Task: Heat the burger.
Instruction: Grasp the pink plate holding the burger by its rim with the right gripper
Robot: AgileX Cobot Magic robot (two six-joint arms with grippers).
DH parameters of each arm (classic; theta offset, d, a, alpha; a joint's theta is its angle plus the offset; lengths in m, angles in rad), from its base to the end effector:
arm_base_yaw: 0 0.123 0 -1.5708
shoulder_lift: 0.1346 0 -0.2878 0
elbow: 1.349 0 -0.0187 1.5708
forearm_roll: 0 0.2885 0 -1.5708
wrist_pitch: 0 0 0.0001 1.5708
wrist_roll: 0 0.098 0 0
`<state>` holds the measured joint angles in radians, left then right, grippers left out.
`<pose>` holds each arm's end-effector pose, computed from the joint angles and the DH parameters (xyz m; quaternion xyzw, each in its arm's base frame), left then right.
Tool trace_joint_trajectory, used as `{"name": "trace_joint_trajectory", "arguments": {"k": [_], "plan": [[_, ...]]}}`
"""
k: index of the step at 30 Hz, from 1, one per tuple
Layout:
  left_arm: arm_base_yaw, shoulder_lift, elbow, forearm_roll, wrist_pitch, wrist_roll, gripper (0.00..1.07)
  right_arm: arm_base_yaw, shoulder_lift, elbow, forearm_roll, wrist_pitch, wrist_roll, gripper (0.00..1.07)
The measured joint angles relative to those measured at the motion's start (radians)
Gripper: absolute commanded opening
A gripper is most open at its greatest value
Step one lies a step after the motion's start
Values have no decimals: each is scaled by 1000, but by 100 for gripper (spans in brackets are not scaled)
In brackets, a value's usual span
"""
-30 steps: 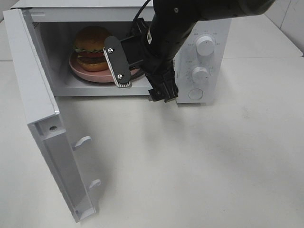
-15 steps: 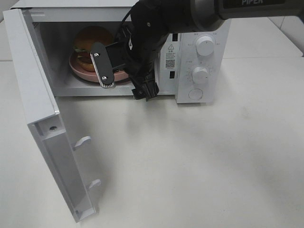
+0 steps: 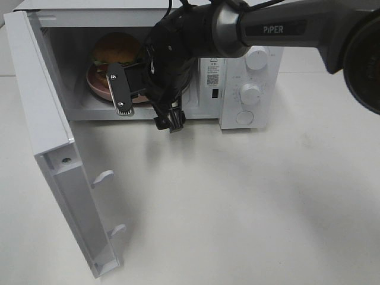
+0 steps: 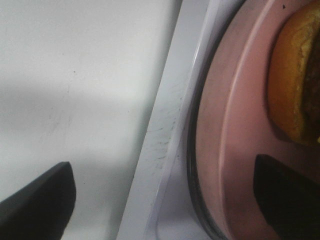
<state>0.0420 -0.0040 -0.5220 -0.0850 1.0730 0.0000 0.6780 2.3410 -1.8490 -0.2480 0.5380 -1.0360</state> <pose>0.0277 -0.0062 0.2985 -0.0154 0.8487 -0.0313 0.5277 0.4415 0.3397 0.1264 -0.7667 0.5564 -0.1462 0.2850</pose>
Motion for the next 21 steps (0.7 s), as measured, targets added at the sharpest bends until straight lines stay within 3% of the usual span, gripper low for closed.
{"name": "trace_joint_trajectory", "arguments": {"k": [21], "plan": [[0,0,0,0,0,0,100,0,130,-205,19,26,22,90]]}}
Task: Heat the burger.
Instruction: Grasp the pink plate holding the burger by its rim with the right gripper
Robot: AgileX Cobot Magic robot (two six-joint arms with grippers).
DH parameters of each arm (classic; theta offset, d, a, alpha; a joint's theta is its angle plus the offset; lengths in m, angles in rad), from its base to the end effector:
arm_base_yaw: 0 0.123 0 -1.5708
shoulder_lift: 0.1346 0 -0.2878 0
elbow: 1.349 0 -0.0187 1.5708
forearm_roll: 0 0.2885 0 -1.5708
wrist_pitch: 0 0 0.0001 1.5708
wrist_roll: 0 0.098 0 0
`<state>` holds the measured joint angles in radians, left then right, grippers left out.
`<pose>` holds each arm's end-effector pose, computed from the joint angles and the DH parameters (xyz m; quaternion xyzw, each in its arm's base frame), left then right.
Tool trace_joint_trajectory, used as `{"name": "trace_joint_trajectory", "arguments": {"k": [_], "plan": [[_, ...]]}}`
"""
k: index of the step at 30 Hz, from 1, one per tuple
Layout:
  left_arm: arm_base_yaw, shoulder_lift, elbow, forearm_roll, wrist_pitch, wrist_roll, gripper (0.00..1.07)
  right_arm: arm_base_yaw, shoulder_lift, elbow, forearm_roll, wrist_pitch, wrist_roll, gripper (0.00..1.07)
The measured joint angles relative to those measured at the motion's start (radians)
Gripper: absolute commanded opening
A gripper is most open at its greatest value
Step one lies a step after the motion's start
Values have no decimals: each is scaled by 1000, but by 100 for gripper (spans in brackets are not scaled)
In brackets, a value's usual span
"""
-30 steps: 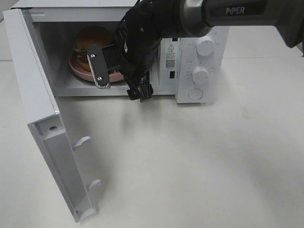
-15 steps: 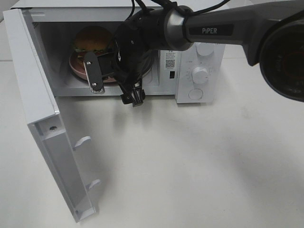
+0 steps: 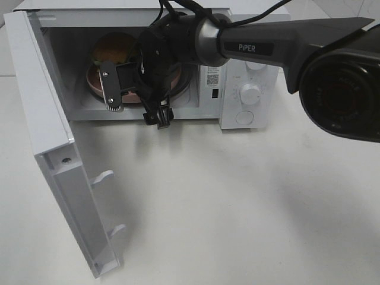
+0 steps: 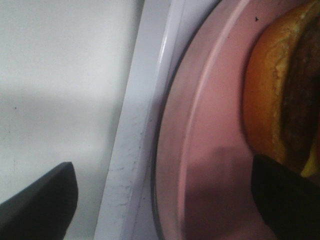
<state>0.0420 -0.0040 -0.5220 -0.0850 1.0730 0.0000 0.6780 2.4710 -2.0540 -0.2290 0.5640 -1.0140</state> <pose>0.0277 -0.0062 0.2985 -0.0154 0.8487 -0.0313 0.5277 0.4656 0.3597 0.1191 -0.7485 0.5683 -0.1436 0.3103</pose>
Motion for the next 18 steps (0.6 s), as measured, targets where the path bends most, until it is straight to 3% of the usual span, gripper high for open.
{"name": "trace_joint_trajectory", "arguments": {"k": [10,12,13,14,16,17,18], "plan": [[0,0,0,0,0,0,100,0,30,-37,30,-7,0,83],[0,0,0,0,0,0,100,0,31,-38,33,-11,0,72],[0,0,0,0,0,0,100,0,31,-38,33,-11,0,72],[0,0,0,0,0,0,100,0,31,-38,47,-21,0,62],[0,0,0,0,0,0,100,0,32,-38,74,-30,0,57],[0,0,0,0,0,0,100,0,32,-38,93,-34,0,49],[0,0,0,0,0,0,100,0,32,-38,93,-34,0,49]]}}
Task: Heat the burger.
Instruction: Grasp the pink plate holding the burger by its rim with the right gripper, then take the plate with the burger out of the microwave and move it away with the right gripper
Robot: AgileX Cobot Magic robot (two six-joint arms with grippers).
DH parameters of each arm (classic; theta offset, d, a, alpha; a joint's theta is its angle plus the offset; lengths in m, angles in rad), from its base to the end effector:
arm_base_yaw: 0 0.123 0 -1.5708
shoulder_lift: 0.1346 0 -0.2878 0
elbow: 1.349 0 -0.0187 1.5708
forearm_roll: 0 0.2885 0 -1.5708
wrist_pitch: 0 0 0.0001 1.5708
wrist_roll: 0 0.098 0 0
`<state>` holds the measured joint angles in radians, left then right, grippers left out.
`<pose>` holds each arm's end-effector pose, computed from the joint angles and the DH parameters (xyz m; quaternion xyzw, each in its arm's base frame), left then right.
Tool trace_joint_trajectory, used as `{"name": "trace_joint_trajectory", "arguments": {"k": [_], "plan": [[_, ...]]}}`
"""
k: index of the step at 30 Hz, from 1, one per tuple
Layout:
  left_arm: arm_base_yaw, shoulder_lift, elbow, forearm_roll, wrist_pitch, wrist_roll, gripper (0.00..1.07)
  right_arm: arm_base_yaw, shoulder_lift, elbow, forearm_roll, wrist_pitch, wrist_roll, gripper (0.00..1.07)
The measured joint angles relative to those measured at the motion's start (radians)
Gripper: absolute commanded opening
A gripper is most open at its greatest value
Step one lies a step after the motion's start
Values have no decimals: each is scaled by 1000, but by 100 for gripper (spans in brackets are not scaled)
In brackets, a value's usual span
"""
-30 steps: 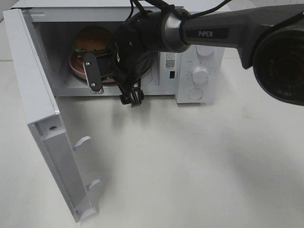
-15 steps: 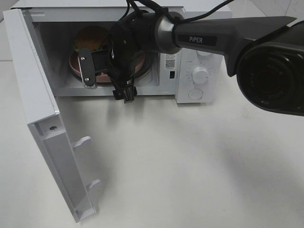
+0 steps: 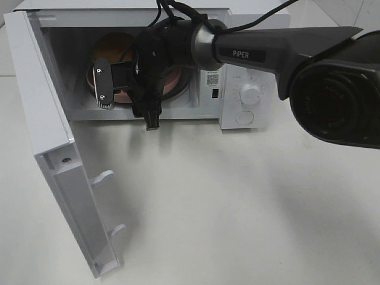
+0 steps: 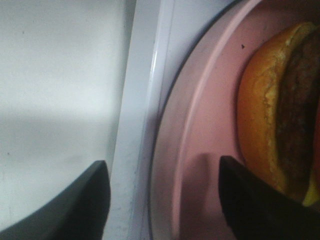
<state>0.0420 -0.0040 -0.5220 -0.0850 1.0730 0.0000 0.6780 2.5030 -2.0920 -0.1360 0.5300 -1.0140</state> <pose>0.0277 -0.0062 0.2985 -0.0154 0.8487 -0.0313 0.5277 0.4684 0.3686 0.1144 -0.7278 0.5873 -0.1105 0.3363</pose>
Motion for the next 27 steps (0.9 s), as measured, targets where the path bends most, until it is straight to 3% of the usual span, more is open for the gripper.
{"name": "trace_joint_trajectory", "arguments": {"k": [1,3,4,5,6,7,9,27], "plan": [[0,0,0,0,0,0,100,0,0,0,37,-10,0,40],[0,0,0,0,0,0,100,0,0,0,82,-21,0,34],[0,0,0,0,0,0,100,0,0,0,108,-26,0,23],[0,0,0,0,0,0,100,0,0,0,108,-26,0,23],[0,0,0,0,0,0,100,0,0,0,163,-28,0,13],[0,0,0,0,0,0,100,0,0,0,163,-28,0,13],[0,0,0,0,0,0,100,0,0,0,211,-39,0,0],[0,0,0,0,0,0,100,-1,1,0,302,-24,-9,0]]}}
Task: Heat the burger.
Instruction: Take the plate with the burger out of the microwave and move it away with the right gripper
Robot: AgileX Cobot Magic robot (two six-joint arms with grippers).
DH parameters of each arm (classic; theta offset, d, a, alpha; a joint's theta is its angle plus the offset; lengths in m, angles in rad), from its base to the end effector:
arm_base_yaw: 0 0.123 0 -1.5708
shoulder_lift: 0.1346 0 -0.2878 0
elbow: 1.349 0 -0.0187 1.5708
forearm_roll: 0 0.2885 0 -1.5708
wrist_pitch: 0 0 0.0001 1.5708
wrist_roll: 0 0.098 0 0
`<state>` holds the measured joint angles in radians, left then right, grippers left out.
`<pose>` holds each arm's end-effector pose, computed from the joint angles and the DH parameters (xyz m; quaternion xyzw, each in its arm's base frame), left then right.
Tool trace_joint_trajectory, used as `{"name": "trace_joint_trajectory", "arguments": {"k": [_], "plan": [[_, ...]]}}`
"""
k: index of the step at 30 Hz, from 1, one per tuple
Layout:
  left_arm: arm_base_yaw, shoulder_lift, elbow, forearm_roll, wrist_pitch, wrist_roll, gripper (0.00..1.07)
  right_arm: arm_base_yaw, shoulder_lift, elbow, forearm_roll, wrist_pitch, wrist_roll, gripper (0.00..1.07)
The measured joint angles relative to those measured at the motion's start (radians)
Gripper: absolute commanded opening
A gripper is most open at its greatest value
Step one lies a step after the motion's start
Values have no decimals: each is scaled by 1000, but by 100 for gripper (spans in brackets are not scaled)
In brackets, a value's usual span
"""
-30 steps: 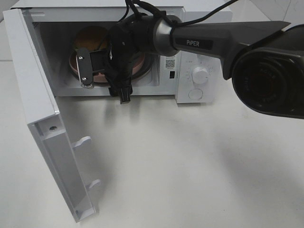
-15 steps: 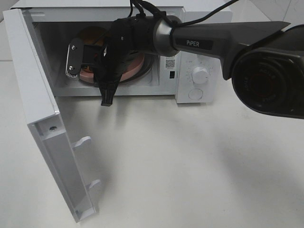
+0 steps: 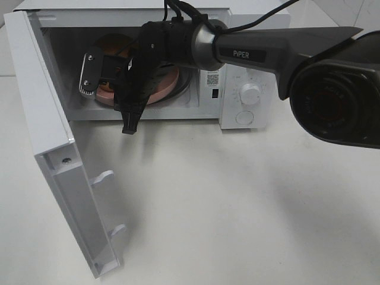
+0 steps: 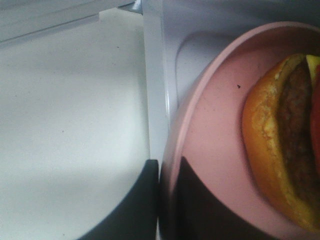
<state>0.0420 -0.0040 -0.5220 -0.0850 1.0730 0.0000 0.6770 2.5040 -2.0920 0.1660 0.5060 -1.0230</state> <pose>0.0277 -0.0062 0.2985 -0.0154 0.8487 -0.0313 0.5277 0.4610 0.3806 0.1156 -0.6630 0.6531 0.0007 0.3660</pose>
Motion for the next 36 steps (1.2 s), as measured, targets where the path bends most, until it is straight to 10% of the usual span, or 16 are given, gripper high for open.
{"name": "trace_joint_trajectory", "arguments": {"k": [21,36], "plan": [[0,0,0,0,0,0,100,1,-83,116,31,51,-227,0],[0,0,0,0,0,0,100,1,-251,418,54,-78,-359,0]]}}
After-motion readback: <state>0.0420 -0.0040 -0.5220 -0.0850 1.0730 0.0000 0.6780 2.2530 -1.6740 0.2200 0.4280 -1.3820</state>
